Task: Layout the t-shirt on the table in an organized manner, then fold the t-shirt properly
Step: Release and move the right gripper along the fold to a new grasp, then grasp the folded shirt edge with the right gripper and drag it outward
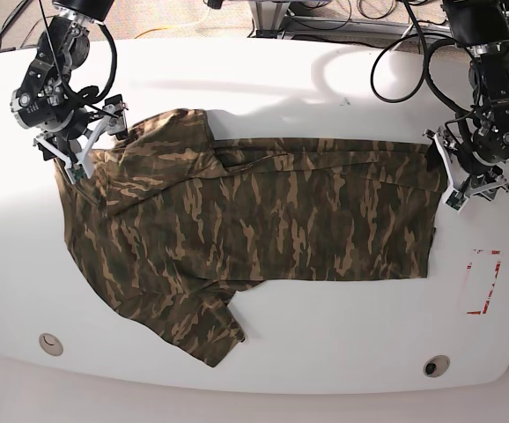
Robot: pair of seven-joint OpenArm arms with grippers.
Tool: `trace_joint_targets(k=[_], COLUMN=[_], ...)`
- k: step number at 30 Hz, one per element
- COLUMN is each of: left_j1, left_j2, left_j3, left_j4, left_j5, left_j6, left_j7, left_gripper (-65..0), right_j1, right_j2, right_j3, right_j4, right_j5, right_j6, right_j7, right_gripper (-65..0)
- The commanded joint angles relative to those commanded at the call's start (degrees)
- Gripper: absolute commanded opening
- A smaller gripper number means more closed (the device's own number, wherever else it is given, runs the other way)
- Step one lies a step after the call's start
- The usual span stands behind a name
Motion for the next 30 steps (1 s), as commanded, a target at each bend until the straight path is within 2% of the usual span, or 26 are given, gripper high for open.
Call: trace_joint_targets(k=[11,30], left_j1=[0.0,0.2], left_j2=[0.0,0.0], left_j3=[0.0,0.0], left_j4=[0.0,0.0], left_j5=[0.0,0.0], left_j6=[0.0,0.0], left_j7=[0.0,-0.1], left_gripper=[-22.2,-22.2], right_j1=[0.4,2.8], right_j2=[-2.2,-3.3], right_j3=[-0.4,-0.5], right_j4=[-2.0,-9.1], right_j5=[-0.1,0.4], right_j6=[0.0,0.0], right_j7=[0.2,1.3], right_gripper=[-8.9,-8.9])
